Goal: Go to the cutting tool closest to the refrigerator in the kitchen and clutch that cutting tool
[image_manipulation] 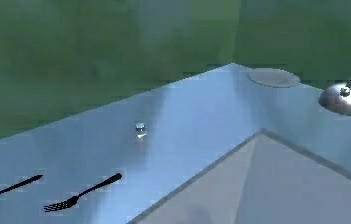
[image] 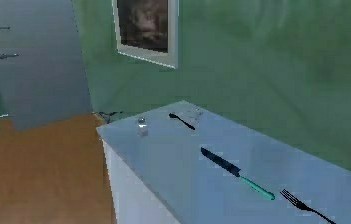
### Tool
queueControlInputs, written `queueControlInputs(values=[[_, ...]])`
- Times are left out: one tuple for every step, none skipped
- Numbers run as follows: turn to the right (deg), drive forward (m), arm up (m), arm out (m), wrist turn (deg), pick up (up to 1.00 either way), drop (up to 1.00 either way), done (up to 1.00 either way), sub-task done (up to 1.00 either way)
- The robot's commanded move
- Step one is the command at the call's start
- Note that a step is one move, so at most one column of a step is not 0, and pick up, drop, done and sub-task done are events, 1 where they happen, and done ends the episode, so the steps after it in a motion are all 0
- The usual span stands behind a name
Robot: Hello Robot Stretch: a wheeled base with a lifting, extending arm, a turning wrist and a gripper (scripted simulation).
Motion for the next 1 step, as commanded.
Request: queueControlInputs(values=[[-45.0, 0.0, 0.0, 0.0, 0.0, 0.0, 0.0, 0.0, 0.0]])
